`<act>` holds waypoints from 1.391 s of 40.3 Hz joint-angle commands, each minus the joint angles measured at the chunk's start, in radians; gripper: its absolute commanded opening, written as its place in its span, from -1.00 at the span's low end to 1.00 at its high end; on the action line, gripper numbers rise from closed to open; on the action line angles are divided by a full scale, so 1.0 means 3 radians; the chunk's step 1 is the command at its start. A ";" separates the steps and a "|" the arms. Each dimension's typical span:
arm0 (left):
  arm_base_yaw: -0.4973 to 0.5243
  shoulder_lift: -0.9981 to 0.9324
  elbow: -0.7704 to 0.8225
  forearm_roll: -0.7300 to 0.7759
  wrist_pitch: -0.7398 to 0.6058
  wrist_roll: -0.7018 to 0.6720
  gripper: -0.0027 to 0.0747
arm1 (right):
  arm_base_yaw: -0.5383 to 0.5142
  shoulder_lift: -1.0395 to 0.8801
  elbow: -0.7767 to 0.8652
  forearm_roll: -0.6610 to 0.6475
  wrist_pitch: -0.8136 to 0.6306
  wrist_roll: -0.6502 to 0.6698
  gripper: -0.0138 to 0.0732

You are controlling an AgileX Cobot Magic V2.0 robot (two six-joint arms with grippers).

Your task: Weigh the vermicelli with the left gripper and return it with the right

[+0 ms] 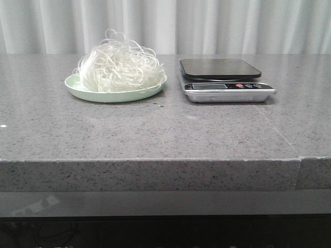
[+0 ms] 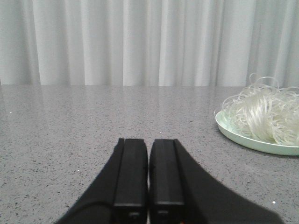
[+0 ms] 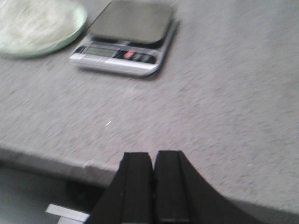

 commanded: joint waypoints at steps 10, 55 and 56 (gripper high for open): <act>-0.0003 -0.0077 0.0127 -0.0024 -0.0283 -0.0022 -0.53 | -0.0573 -0.0725 0.1019 0.0000 -0.1521 -0.0002 -0.32; -0.0003 -0.0077 0.0127 -0.0024 -0.0283 -0.0022 -0.53 | -0.0688 -0.0863 0.1339 0.0114 -0.2092 -0.0002 -0.32; -0.0003 -0.0077 0.0127 -0.0024 -0.0283 -0.0022 -0.53 | -0.0688 -0.0863 0.1339 0.0114 -0.2092 -0.0002 -0.32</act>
